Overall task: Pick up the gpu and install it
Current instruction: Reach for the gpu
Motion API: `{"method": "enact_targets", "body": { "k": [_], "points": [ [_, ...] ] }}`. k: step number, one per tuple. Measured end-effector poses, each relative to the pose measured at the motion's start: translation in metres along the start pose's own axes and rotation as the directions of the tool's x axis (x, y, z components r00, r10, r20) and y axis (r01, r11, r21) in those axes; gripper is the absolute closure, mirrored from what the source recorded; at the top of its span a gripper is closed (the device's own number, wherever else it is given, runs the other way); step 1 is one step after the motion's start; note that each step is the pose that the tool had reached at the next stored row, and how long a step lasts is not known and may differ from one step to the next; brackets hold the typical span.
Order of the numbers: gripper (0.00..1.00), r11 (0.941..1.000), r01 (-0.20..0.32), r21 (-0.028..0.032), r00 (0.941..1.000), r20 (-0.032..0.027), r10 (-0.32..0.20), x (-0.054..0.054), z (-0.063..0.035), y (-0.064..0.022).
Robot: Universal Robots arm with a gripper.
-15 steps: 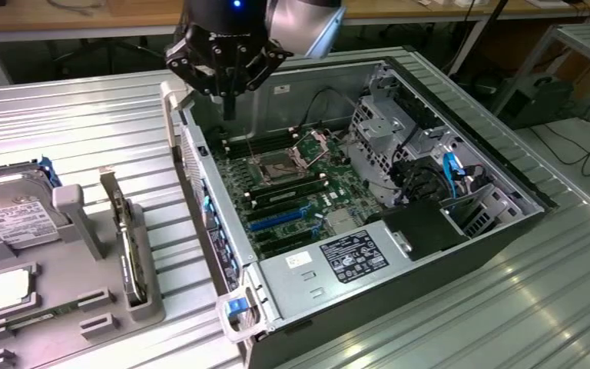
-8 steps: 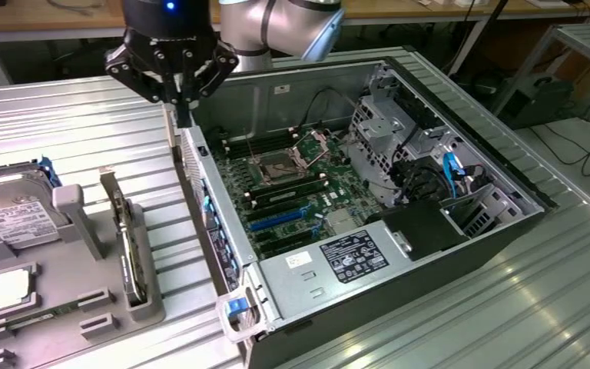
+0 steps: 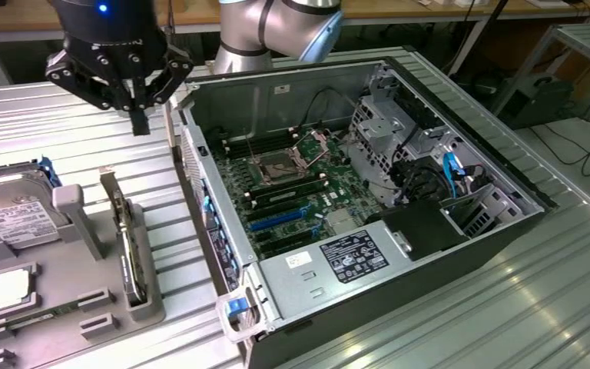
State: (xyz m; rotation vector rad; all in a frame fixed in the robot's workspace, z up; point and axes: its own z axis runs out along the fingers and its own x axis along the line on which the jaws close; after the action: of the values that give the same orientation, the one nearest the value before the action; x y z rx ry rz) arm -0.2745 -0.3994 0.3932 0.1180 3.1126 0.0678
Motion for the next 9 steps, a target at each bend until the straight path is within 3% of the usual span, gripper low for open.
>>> {"method": "enact_targets", "body": {
  "k": [5, 9],
  "points": [
    [0.89, 1.0, 0.0, 0.0002, 1.0, -0.0008, 0.0, 0.029, -0.0009, -0.0025],
    [0.89, 1.0, 0.0, 0.0002, 1.0, -0.0012, 0.0, 0.045, -0.0012, -0.004]
  ]
}}
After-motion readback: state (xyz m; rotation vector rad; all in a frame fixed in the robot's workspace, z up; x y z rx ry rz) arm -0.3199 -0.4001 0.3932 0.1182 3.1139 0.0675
